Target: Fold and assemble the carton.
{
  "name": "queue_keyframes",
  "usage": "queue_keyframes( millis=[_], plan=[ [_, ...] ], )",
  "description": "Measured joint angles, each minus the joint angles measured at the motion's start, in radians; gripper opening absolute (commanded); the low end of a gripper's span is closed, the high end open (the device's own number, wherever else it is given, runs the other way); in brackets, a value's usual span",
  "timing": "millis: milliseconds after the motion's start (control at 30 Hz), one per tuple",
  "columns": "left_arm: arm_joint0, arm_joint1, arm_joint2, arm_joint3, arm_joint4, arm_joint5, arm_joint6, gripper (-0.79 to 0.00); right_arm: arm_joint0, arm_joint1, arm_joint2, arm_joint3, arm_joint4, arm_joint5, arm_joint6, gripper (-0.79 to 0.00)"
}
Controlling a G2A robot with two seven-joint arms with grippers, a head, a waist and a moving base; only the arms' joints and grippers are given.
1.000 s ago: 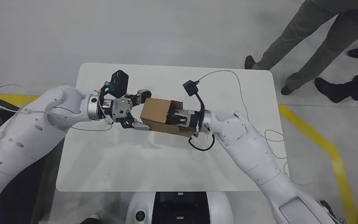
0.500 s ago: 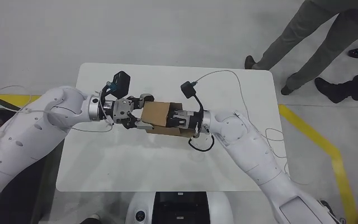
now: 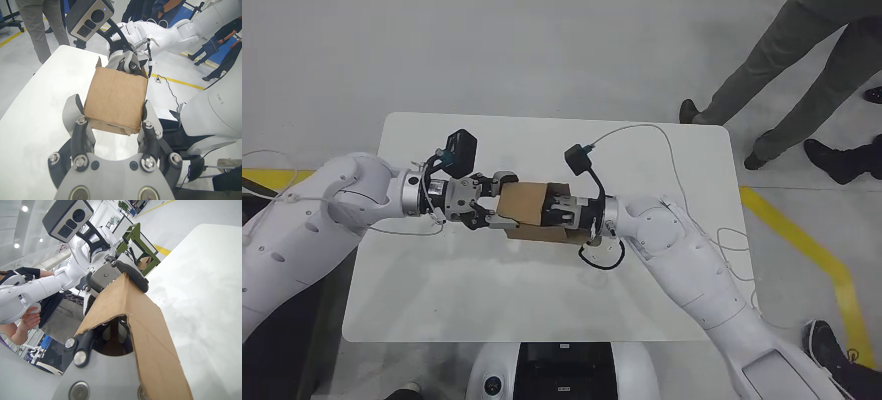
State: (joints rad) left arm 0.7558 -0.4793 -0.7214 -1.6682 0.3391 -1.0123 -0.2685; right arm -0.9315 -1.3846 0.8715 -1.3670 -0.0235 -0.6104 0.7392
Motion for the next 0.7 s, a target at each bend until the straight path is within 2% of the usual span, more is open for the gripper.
queue_keyframes(
  millis=[167,233,300,600,700],
  plan=[
    [0.009,0.001,-0.007,0.002,0.025,0.0,0.03,-0.397,-0.003,0.002,0.007,0.005,0.002,0.007,-0.008,-0.471],
    [0.013,0.002,-0.009,0.002,0.032,0.0,0.042,-0.4,-0.004,0.004,0.013,0.007,0.003,0.011,-0.012,-0.422],
    [0.017,0.003,-0.011,0.002,0.038,0.0,0.052,-0.416,-0.006,0.006,0.02,0.008,0.002,0.018,-0.016,-0.416],
    [0.026,0.007,-0.02,0.01,0.049,0.0,0.086,-0.428,-0.013,0.012,0.034,-0.01,0.004,0.03,-0.014,-0.462],
    [0.027,0.007,-0.02,0.009,0.05,0.0,0.09,-0.422,-0.009,0.01,0.022,-0.013,0.007,0.033,-0.01,-0.502]
  ],
)
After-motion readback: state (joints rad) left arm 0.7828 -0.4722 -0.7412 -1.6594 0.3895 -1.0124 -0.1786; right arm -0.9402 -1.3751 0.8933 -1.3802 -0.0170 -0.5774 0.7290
